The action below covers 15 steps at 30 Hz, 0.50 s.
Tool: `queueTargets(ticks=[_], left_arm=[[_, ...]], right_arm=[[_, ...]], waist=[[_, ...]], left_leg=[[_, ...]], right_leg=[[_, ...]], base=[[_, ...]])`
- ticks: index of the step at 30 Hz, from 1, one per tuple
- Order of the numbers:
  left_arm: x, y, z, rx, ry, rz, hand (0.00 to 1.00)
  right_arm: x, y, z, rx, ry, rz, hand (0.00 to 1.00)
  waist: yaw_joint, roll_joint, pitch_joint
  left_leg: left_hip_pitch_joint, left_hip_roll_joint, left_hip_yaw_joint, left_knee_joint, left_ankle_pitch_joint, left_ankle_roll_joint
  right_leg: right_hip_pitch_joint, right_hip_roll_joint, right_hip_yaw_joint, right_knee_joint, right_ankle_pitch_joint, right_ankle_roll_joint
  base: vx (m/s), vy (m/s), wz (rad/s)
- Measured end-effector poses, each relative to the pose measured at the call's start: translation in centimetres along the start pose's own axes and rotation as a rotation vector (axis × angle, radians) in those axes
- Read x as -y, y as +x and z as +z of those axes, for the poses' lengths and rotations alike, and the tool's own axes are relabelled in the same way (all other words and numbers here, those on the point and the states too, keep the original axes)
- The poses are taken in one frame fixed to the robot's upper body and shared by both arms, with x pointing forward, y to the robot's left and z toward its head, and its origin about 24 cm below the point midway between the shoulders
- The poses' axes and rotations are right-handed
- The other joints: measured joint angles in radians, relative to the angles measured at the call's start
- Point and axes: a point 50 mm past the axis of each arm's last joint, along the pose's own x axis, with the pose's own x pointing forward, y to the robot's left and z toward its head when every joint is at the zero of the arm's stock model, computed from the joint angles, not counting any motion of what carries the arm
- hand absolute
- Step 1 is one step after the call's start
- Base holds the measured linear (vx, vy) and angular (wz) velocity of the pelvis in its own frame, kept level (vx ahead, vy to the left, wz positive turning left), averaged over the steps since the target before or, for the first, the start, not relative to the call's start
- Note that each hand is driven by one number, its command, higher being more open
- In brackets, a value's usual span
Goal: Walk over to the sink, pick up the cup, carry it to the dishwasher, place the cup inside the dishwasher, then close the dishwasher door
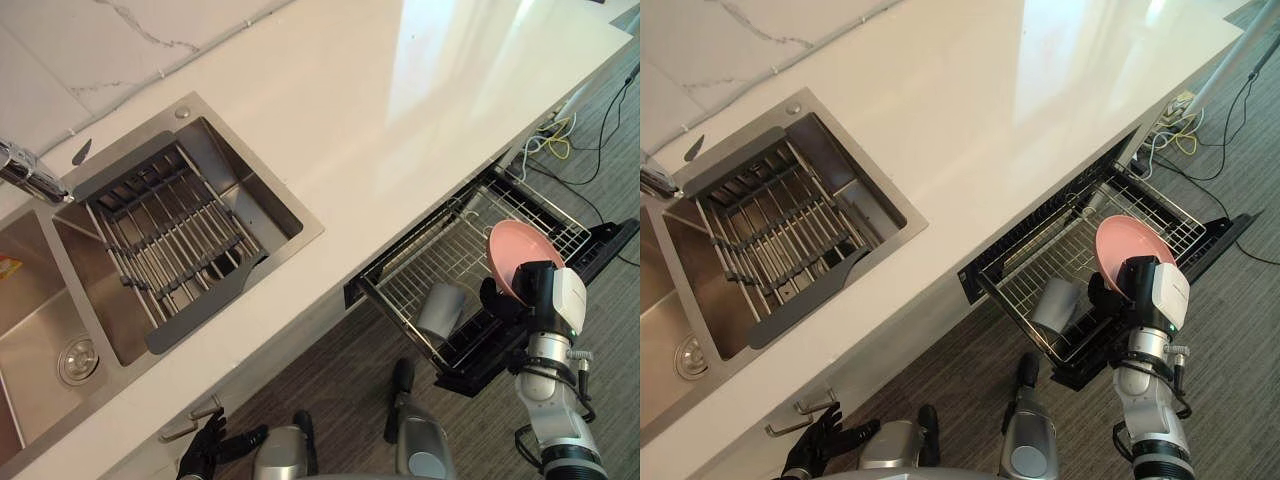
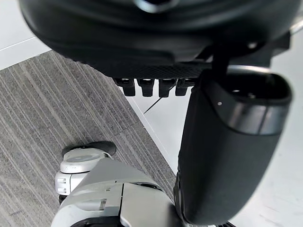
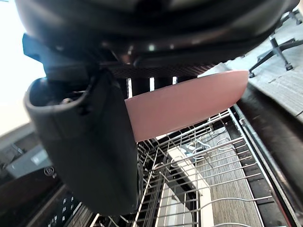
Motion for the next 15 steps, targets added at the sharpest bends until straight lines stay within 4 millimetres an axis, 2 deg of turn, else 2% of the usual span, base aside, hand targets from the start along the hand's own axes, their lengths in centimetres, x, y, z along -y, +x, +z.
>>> queueTargets(ticks=[5,15], left_arm=[[0.8,0.2,0.1,-0.006,0.001,-0.025,1.00],[2.8,0.8,1.1,0.031,-0.005,-0.102,1.00]], right_arm=[[-1.1,-0.2,-0.4,-0.018,0.009,0.102,0.00],[-3.3,-0.7,-0.8,-0.059,0.024,0.246,0.00]], waist=[[0.000,-0.001,0.001],[0.008,-0.005,0.004]], left_leg=[[0.000,-0.006,-0.022,0.017,0.002,0.002],[-0.034,-0.033,-0.049,0.025,0.010,0.015]], right_leg=[[-0.009,-0.019,-0.013,0.063,-0.034,0.003],[-0.025,-0.058,-0.031,0.076,-0.041,0.005]], base=[[0.03,0.001,0.10],[-0.06,-0.002,0.11]])
